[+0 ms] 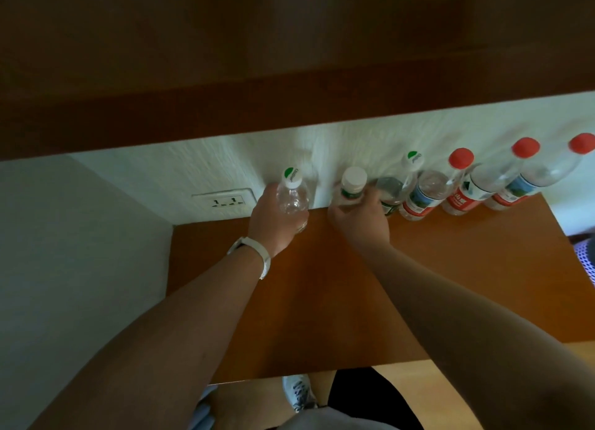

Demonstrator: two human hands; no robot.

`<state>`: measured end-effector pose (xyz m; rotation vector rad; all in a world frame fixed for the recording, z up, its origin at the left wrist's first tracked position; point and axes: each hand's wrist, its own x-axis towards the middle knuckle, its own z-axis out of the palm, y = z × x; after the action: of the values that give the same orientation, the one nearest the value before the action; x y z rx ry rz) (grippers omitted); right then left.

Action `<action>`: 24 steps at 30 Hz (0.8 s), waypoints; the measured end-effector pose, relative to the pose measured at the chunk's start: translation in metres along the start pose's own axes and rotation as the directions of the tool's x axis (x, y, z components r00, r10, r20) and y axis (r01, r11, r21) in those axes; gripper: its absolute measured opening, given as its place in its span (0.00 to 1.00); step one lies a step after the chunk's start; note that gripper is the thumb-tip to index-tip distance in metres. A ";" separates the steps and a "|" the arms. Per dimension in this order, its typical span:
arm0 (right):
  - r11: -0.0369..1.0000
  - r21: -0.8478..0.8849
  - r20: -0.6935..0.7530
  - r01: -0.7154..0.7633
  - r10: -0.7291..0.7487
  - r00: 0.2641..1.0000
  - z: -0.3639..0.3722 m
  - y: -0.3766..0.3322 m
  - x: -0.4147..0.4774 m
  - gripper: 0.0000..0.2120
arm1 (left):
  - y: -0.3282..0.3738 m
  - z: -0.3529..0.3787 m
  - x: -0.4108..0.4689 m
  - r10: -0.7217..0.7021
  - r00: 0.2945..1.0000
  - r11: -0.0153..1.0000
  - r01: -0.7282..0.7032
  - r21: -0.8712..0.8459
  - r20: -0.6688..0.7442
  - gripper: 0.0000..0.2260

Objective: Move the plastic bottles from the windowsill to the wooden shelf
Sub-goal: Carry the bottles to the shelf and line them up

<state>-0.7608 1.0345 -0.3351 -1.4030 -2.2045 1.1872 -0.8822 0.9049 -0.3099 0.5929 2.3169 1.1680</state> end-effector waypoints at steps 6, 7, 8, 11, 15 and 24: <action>0.997 0.063 0.022 -0.037 0.035 0.999 0.013 0.004 0.003 0.44 | -0.006 0.003 0.006 -0.046 0.999 0.997 0.045 -0.057 -0.008 0.27; 0.996 0.068 0.034 -0.048 0.046 0.998 0.015 0.006 0.003 0.44 | -0.007 0.003 0.007 -0.043 0.999 0.997 0.042 -0.057 -0.011 0.28; 0.996 0.062 0.046 -0.063 0.060 0.997 0.016 0.008 0.003 0.43 | -0.007 0.003 0.008 -0.041 0.999 0.998 0.040 -0.056 -0.016 0.28; 0.996 0.037 0.058 -0.086 0.084 0.995 0.020 0.016 0.006 0.37 | -0.006 0.005 0.009 -0.035 0.999 0.998 0.033 -0.060 -0.037 0.28; 0.995 0.025 0.055 -0.092 0.091 0.994 0.024 0.019 0.006 0.35 | -0.005 0.010 0.007 -0.024 0.999 0.996 0.020 -0.085 -0.049 0.26; 0.997 -0.017 0.078 -0.069 0.070 0.994 0.010 0.014 -0.008 0.35 | -0.009 0.004 0.004 -0.044 0.999 0.997 0.044 -0.060 0.013 0.38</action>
<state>-0.7543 1.0258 -0.3509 -1.4744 -2.2372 1.2737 -0.8844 0.9045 -0.3198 0.5233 2.2652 1.2057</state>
